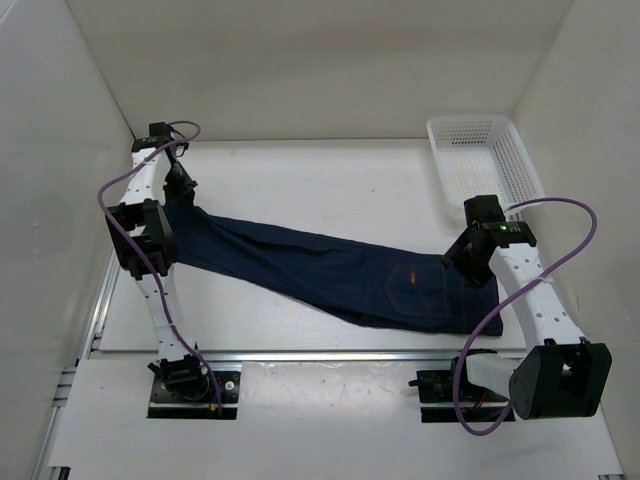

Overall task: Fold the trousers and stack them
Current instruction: Fold the trousers

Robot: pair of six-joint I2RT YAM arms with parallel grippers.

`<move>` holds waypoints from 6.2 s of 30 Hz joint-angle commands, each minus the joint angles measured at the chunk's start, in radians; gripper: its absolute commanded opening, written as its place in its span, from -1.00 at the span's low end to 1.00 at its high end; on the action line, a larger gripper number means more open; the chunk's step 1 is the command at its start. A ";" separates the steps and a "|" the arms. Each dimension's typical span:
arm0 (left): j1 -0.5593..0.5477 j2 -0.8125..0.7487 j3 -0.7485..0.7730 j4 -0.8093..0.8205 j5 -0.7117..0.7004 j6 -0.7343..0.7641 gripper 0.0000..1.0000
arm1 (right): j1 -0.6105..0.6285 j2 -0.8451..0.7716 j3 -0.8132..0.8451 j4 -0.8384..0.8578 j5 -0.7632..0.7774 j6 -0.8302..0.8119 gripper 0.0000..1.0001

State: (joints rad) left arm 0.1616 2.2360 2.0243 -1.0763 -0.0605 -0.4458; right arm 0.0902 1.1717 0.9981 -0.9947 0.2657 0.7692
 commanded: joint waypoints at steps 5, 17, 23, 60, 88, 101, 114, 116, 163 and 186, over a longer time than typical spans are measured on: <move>0.000 -0.041 0.046 0.010 0.007 -0.030 -0.79 | 0.005 0.002 -0.006 0.005 0.000 -0.016 0.25; 0.000 0.188 0.353 -0.020 0.063 -0.126 -0.14 | 0.005 -0.007 0.004 0.005 0.000 -0.016 0.25; 0.000 0.104 0.354 -0.066 -0.007 -0.096 0.79 | 0.005 0.003 0.013 0.005 0.000 -0.025 0.25; 0.096 -0.140 -0.324 0.027 -0.056 -0.042 -0.10 | 0.228 0.431 -0.131 0.321 -0.186 0.102 0.06; 0.087 -0.055 -0.254 0.026 0.093 0.024 -0.27 | 0.488 0.356 0.168 0.134 0.035 0.065 0.19; 0.087 -0.122 -0.311 0.049 -0.025 -0.025 -0.13 | 0.479 0.356 0.139 0.134 0.035 0.045 0.19; 0.107 -0.144 -0.303 0.035 -0.055 -0.016 0.33 | 0.479 0.365 0.120 0.162 0.024 0.027 0.19; 0.107 -0.128 -0.303 0.035 -0.055 -0.016 0.22 | 0.479 0.365 0.120 0.162 0.024 0.027 0.19; 0.188 -0.286 -0.394 -0.008 -0.128 -0.076 -0.04 | 0.459 0.250 0.036 0.171 -0.013 0.036 0.19; 0.188 -0.173 -0.487 0.049 -0.013 -0.108 0.95 | 0.459 0.209 0.028 0.153 -0.012 0.053 0.21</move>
State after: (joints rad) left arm 0.3511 2.0964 1.5478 -1.0611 -0.0593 -0.5102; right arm 0.5507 1.4105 1.0241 -0.8326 0.2550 0.8234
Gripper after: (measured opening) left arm 0.982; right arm 0.598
